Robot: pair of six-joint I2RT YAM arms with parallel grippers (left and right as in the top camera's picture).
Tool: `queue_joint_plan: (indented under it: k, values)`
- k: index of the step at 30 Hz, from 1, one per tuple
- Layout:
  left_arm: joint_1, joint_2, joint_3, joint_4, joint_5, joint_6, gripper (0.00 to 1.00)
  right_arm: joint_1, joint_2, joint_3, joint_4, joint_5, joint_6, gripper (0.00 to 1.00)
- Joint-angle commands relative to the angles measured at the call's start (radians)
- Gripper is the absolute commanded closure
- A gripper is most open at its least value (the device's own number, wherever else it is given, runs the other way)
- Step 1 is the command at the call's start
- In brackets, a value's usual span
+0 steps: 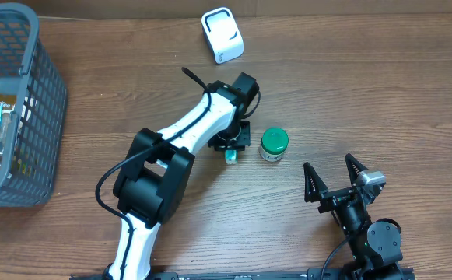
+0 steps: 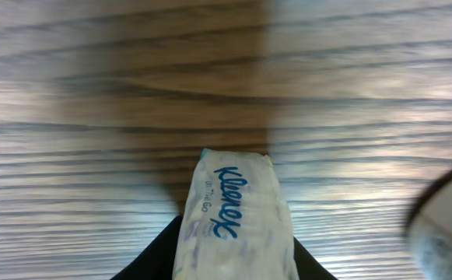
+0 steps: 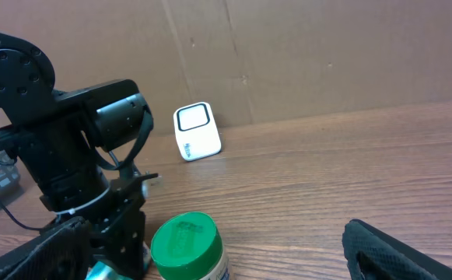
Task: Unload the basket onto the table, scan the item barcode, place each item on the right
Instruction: 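Place the small Kleenex tissue pack beside the jar with left gripper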
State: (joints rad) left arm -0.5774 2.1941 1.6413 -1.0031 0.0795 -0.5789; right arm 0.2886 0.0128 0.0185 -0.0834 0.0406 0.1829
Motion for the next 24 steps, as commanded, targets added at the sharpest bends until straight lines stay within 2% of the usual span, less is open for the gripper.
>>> queue_joint_plan:
  k: [1, 5, 10, 15, 21, 24]
  values:
    - [-0.032, -0.003, -0.002, 0.022, 0.013, -0.084, 0.68, -0.004, -0.010, -0.010, 0.003, -0.001, 0.000, 0.00]
    - [-0.043, -0.003, -0.002, 0.026, -0.027, -0.125, 0.66, -0.004, -0.010, -0.010, 0.003, -0.001, 0.000, 0.00]
    - [-0.051, -0.003, -0.002, 0.044, -0.009, -0.125, 0.66, -0.004, -0.010, -0.010, 0.003, -0.001, 0.000, 0.00]
    - [-0.051, -0.003, -0.002, 0.052, -0.012, -0.124, 0.62, -0.004, -0.010, -0.010, 0.003, -0.001, 0.000, 0.00]
    - [-0.051, -0.003, -0.002, 0.051, -0.008, -0.108, 0.34, -0.004, -0.010, -0.010, 0.003, -0.001, 0.000, 0.00]
    - [-0.050, -0.003, 0.000, 0.051, -0.009, -0.093, 0.25, -0.004, -0.010, -0.010, 0.003, -0.001, 0.000, 0.00]
